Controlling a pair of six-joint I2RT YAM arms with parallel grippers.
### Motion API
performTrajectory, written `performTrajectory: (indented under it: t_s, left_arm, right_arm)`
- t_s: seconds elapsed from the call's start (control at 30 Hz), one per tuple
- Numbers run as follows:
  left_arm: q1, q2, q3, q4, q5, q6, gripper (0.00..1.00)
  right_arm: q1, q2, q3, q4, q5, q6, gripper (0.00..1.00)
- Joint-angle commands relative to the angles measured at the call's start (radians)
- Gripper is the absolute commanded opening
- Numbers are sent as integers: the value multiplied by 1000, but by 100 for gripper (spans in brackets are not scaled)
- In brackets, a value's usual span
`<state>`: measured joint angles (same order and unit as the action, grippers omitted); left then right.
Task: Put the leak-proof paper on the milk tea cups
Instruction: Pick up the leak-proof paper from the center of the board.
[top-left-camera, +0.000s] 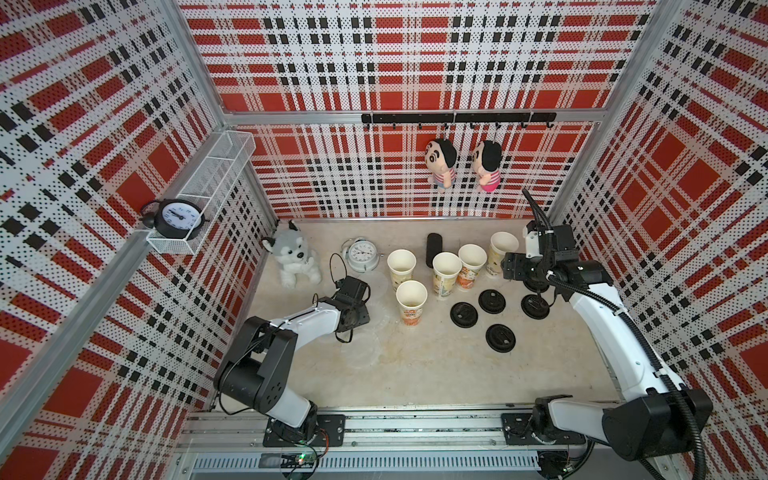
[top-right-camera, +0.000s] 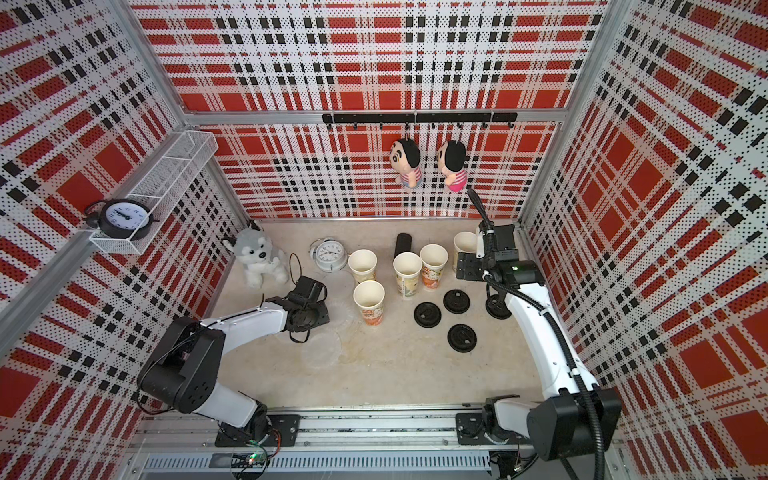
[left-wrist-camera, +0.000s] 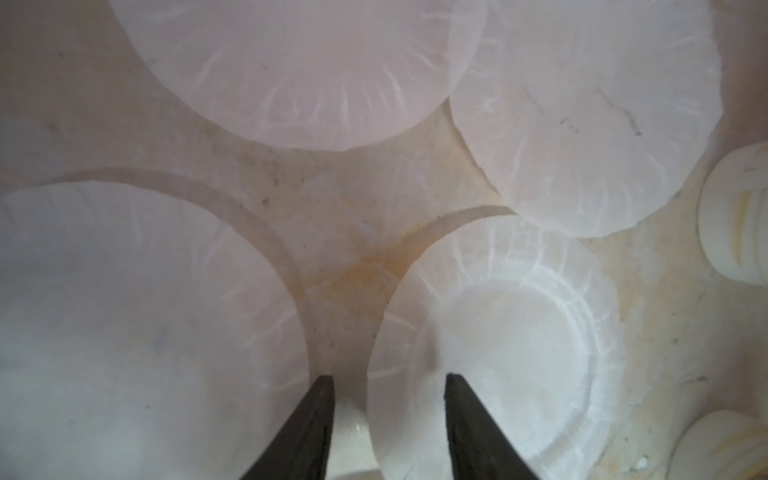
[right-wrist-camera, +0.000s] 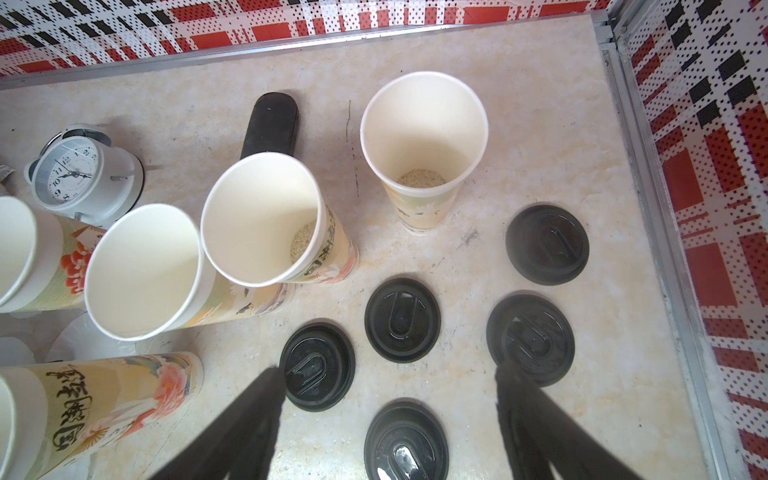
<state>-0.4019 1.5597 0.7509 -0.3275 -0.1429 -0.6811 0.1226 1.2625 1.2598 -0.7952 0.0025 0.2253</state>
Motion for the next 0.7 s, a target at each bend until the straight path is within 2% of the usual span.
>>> performTrajectory:
  t_s: [0.0,0.2,0.47,0.67]
  left_arm:
    - [-15,31,2,24,3,-5,45]
    - [-20,60,8,2,0,-6,31]
    - [-30,58,33,-62,-41,-7,0]
    - [-37,25,68,-112,-73,-8,0]
  right_arm:
    - [3,9,-1,2,-10,-15,82]
    - [3,11,-1,-2,-14,-18,80]
    - [4,11,5,-6,-22,-18,79]
    - [4,2,7,-12,-22,-18,78]
